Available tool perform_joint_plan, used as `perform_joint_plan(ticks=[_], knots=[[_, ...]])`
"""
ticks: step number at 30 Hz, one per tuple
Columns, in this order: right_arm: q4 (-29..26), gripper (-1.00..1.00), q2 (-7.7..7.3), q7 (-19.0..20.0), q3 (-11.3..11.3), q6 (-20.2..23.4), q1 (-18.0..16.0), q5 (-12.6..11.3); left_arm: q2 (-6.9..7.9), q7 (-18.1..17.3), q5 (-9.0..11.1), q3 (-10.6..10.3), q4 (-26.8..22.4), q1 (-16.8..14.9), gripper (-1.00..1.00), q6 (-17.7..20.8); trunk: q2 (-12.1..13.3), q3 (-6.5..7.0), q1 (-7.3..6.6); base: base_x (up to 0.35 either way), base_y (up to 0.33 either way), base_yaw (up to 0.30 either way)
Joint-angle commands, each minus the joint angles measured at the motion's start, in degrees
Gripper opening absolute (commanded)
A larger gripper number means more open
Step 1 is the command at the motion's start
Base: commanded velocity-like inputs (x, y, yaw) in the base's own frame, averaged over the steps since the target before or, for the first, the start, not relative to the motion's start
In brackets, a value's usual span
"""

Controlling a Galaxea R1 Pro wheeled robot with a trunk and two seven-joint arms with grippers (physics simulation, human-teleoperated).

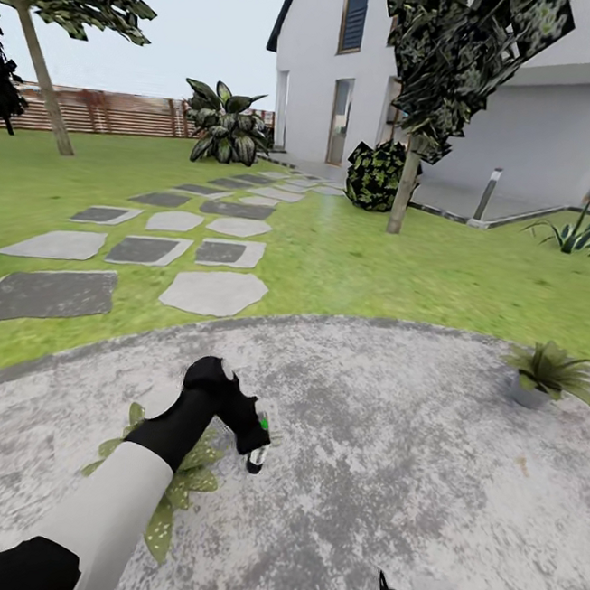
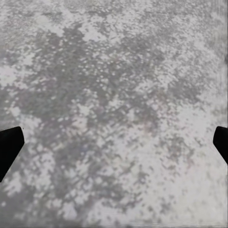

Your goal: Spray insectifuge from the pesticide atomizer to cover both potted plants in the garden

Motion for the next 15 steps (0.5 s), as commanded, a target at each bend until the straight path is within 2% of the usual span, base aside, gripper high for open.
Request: perform_joint_plan(ticks=[1,2,4,5,7,9,12,15], knots=[[0.05,1.0,-0.01,-0.27,0.5,-0.14,-0.04,-0.32,0.03,0.63,1.57,-0.01,0.07,0.12,-1.0,0.52,-0.02,-0.02,-0.01,0.0,0.0,-0.261],[0.05,1.0,-0.01,-0.27,0.5,-0.14,-0.03,-0.32,0.05,2.59,4.45,0.0,0.44,0.28,-1.0,0.39,-0.02,0.0,-0.01,0.0,0.0,-0.261],[0.05,1.0,-0.01,-0.27,0.5,-0.14,-0.02,-0.32,0.11,4.9,8.15,-0.03,0.73,0.46,-1.0,0.21,-0.02,0.05,-0.01,0.0,0.0,-0.261],[0.05,1.0,-0.01,-0.27,0.5,-0.14,-0.01,-0.32,0.24,6.55,11.75,-0.12,0.84,1.81,-1.0,-0.1,-0.02,0.08,-0.01,0.0,0.0,-0.261],[0.05,1.0,-0.01,-0.27,0.5,-0.14,-0.03,-0.32,0.27,8.89,13.87,-0.19,0.85,4.22,-1.0,-1.85,-0.02,0.13,-0.01,0.0,0.0,-0.261],[0.08,1.0,0.04,-0.27,0.5,-0.14,0.0,-0.32,0.36,13.3,14.8,-0.16,0.88,7.58,-1.0,-5.99,-0.02,0.18,-0.01,0.0,0.0,-0.261],[0.09,1.0,0.0,-0.27,0.5,-0.14,0.0,-0.32,0.55,19.22,15.16,-0.12,0.89,12.75,-1.0,-9.4,-0.02,0.25,-0.01,0.0,0.0,-0.261],[0.1,1.0,-0.01,-0.27,0.5,-0.14,-0.02,-0.32,0.59,23.63,15.24,-0.11,0.92,15.96,-1.0,-12.11,-0.02,0.31,-0.01,0.0,0.0,-0.261]])
